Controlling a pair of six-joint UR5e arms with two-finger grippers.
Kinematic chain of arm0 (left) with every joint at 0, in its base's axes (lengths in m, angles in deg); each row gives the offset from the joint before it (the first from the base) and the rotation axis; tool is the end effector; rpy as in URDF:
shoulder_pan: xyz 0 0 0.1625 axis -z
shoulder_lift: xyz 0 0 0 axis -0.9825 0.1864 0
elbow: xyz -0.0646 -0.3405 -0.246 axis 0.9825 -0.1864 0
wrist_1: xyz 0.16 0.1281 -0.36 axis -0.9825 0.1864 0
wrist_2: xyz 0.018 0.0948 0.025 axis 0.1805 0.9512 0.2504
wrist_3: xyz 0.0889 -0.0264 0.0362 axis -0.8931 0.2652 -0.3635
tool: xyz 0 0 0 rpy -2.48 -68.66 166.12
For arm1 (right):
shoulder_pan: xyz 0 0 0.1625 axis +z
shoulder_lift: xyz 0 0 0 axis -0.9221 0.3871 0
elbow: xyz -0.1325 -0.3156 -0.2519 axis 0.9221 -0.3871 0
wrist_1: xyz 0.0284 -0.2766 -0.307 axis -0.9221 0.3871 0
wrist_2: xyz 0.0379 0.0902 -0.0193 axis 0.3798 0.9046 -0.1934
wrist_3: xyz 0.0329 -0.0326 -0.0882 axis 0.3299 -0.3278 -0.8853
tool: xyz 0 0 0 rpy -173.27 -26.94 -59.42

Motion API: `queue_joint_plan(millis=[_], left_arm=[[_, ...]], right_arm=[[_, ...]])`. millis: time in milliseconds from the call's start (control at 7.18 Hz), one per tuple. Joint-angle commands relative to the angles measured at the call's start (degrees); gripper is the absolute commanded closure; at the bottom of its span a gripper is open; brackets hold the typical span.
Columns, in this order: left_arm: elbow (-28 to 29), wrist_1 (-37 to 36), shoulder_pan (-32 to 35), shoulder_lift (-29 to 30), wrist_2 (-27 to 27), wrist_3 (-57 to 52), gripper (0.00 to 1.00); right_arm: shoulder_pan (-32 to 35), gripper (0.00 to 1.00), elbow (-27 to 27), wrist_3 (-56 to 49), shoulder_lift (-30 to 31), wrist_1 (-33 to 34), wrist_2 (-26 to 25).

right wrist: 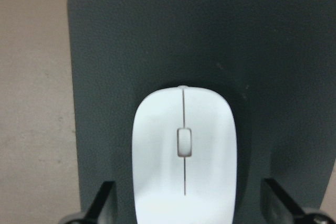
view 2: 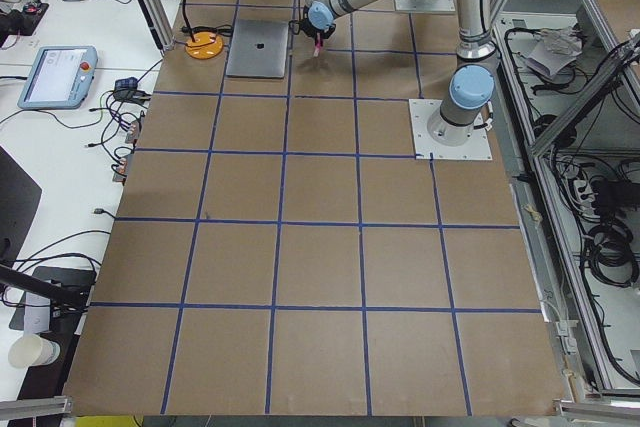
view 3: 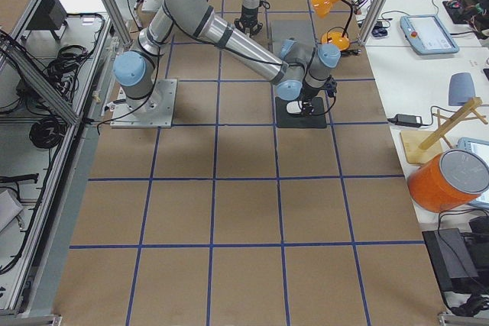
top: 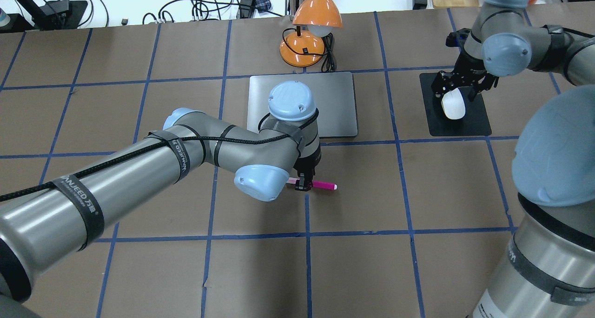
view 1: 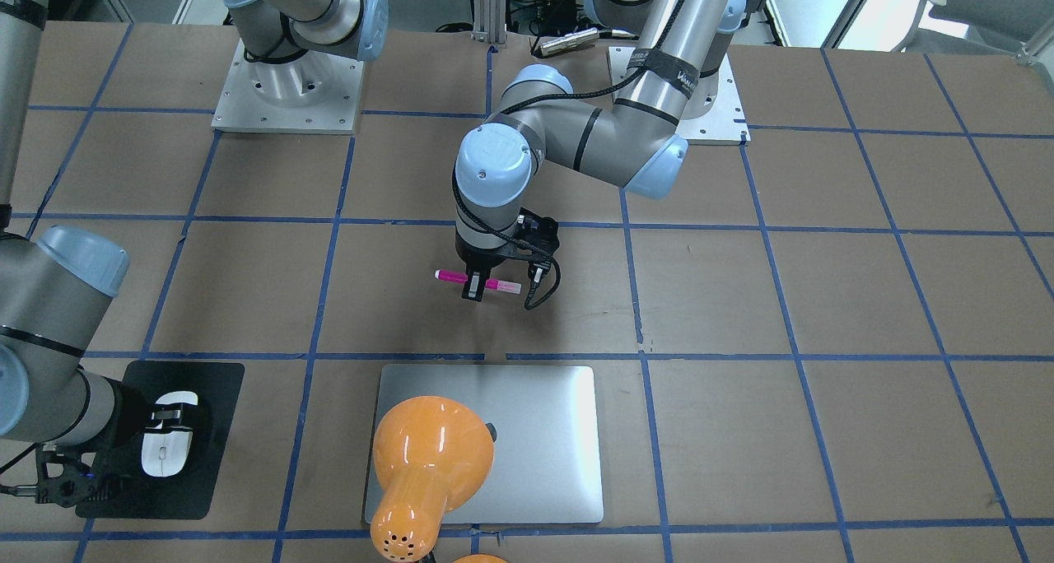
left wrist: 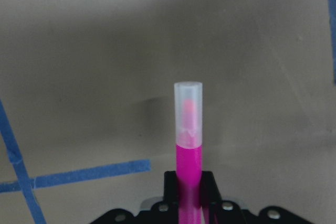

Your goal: Place pen and mouse around notebook

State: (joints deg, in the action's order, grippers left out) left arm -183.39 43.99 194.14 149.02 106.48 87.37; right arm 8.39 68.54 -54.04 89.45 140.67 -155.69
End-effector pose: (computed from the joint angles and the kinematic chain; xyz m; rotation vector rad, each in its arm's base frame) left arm -0.3702 -0.4583 0.2026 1.9488 -2.4411 -0.1592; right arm -0.0417 -0.6904 0.1913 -0.0592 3.1213 0.2001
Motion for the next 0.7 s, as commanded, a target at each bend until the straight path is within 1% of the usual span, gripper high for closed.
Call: queue_joint_plan(millis=[0, 139, 278, 418, 557], left_arm=[[0.6, 1.5, -1.8, -3.3, 0.1, -6.9, 0.0], [3.1, 7.9, -3.8, -6.7, 0.1, -16.8, 0.0], [8.9, 21.4, -7.4, -11.1, 0.0, -33.7, 0.0], [15.4, 35.5, -12.6, -14.5, -0.2, -49.5, 0.0], [20.1, 47.0, -18.7, -17.7, 0.3, -65.2, 0.0]], right_arm=[[1.4, 0.0, -4.0, 1.1, 1.3, -4.2, -0.3], [2.6, 0.0, -6.5, 1.3, 3.9, -10.4, -0.1], [4.9, 0.0, -7.1, 2.6, 7.9, -14.1, 0.5], [9.0, 0.0, -6.3, 4.7, 13.6, -15.7, 0.5], [12.8, 0.0, -6.2, 7.2, 19.5, -22.6, 0.7]])
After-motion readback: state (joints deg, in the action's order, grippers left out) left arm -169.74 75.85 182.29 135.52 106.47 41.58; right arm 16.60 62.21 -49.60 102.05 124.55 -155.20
